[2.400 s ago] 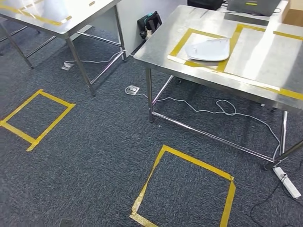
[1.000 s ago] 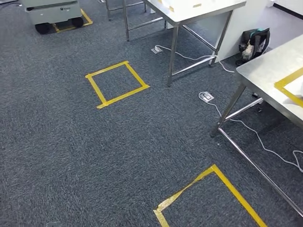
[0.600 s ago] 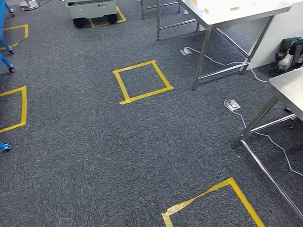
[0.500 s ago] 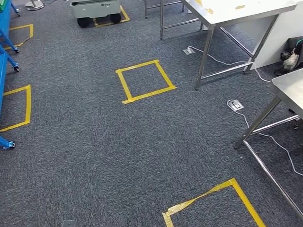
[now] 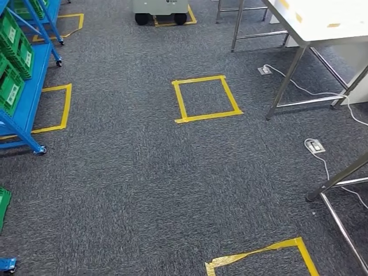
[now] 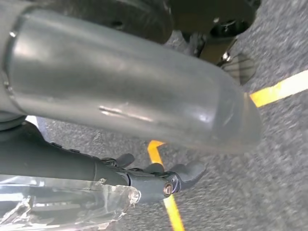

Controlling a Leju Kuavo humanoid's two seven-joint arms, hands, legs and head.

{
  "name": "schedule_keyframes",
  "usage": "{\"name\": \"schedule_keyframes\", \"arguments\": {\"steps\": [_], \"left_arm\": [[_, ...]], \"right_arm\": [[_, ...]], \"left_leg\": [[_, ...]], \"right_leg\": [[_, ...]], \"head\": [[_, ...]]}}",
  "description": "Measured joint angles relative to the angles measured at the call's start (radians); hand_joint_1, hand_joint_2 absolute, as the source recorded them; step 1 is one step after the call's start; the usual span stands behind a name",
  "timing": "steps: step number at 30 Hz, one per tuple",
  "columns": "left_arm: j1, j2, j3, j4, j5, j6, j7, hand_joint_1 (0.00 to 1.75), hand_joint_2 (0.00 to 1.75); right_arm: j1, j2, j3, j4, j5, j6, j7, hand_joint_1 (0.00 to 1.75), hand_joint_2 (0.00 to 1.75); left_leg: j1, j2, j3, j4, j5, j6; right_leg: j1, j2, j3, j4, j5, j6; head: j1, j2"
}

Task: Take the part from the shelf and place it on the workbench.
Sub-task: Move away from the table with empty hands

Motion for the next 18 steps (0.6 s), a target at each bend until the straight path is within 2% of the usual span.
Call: {"name": "schedule_keyframes", "arguments": {"steps": [1,3,4,5,6,7,9,10,11,13,15,17,18], "left_arm": [[0.0,0.0,0.0,0.0,0.003,0.0,-0.012,0.0,0.0],[0.0,0.001,0.0,0.0,0.005,0.0,-0.026,0.0,0.0],[0.0,0.002,0.0,0.0,0.006,0.0,-0.03,0.0,0.0],[0.001,0.002,0.0,0.0,0.006,0.0,-0.034,0.0,0.0],[0.002,0.002,0.0,0.0,0.006,0.0,-0.037,0.0,0.0],[0.003,0.003,0.0,0.0,0.006,0.0,-0.041,0.0,0.0],[0.003,0.003,0.0,0.0,0.004,0.0,-0.045,0.0,0.0],[0.003,0.004,0.0,0.0,0.001,0.0,-0.045,0.0,0.0],[0.004,0.004,-0.001,0.0,-0.004,0.0,-0.042,0.0,0.0],[0.008,0.005,-0.001,0.0,-0.016,0.0,-0.032,0.0,0.0],[0.011,0.006,-0.001,0.0,-0.023,0.0,-0.024,0.0,0.0],[0.009,0.006,-0.002,0.0,-0.025,0.0,-0.018,0.0,0.0],[0.008,0.006,-0.002,0.0,-0.025,0.0,-0.015,0.0,0.0]], "right_arm": [[0.001,0.0,0.0,0.0,-0.001,0.001,-0.003,0.0,0.0],[0.003,0.0,-0.001,0.0,-0.003,0.002,-0.006,0.0,0.0],[0.004,0.0,-0.002,0.0,-0.003,0.003,-0.007,0.0,0.0],[0.004,0.0,-0.003,0.0,-0.004,0.003,-0.008,0.0,0.0],[0.004,0.0,-0.004,0.0,-0.005,0.003,-0.01,0.0,0.0],[0.004,0.0,-0.005,0.0,-0.006,0.004,-0.011,0.0,0.0],[0.003,0.0,-0.007,0.0,-0.008,0.005,-0.013,0.0,0.0],[0.002,0.0,-0.007,0.0,-0.009,0.006,-0.014,0.0,0.0],[0.002,0.0,-0.007,0.0,-0.009,0.007,-0.014,0.0,0.0],[0.001,0.0,-0.008,0.0,-0.009,0.008,-0.015,0.0,0.0],[0.001,0.0,-0.009,0.0,-0.009,0.009,-0.015,0.0,0.0],[0.002,0.0,-0.01,0.0,-0.009,0.009,-0.015,0.0,0.0],[0.003,0.0,-0.011,0.0,-0.008,0.009,-0.015,0.0,0.0]], "left_leg": [[0.002,-0.01,0.0,-0.001,0.001,0.004],[0.002,-0.033,-0.001,0.0,0.003,0.01],[0.002,-0.046,-0.001,0.0,0.003,0.01],[0.002,-0.059,0.0,0.0,0.003,0.01],[0.002,-0.072,0.001,0.0,0.003,0.01],[0.002,-0.085,0.003,0.001,0.003,0.009],[0.001,-0.109,0.003,0.003,0.004,0.003],[0.001,-0.119,0.001,0.004,0.005,-0.003],[0.001,-0.128,-0.002,0.003,0.007,-0.009],[0.006,-0.141,-0.008,0.001,0.013,-0.022],[0.004,-0.11,-0.024,0.03,-0.011,-0.031],[0.002,-0.059,-0.074,0.14,-0.078,-0.037],[0.002,-0.046,-0.104,0.208,-0.11,-0.04]], "right_leg": [[-0.002,0.028,-0.025,0.053,-0.031,0.004],[-0.003,0.054,-0.095,0.192,-0.093,0.005],[-0.003,0.057,-0.122,0.238,-0.102,0.005],[-0.003,0.058,-0.133,0.25,-0.091,0.004],[-0.004,0.061,-0.126,0.22,-0.062,0.002],[-0.005,0.071,-0.102,0.158,-0.021,0.001],[-0.012,0.119,-0.048,0.026,0.041,-0.001],[-0.014,0.137,-0.031,-0.012,0.055,-0.003],[-0.014,0.146,-0.025,-0.025,0.057,-0.007],[-0.01,0.124,-0.021,-0.029,0.064,-0.02],[-0.01,0.101,-0.019,-0.036,0.071,-0.034],[-0.008,0.075,-0.02,-0.04,0.074,-0.042],[-0.007,0.06,-0.021,-0.04,0.074,-0.044]], "head": [[0.002,0.0],[0.005,0.0],[0.005,0.0],[0.005,0.0],[0.005,0.0],[0.005,0.0],[0.005,0.0],[0.004,0.0],[0.004,0.0],[0.003,0.0],[0.0,0.0],[-0.004,0.0],[-0.005,0.0]]}}
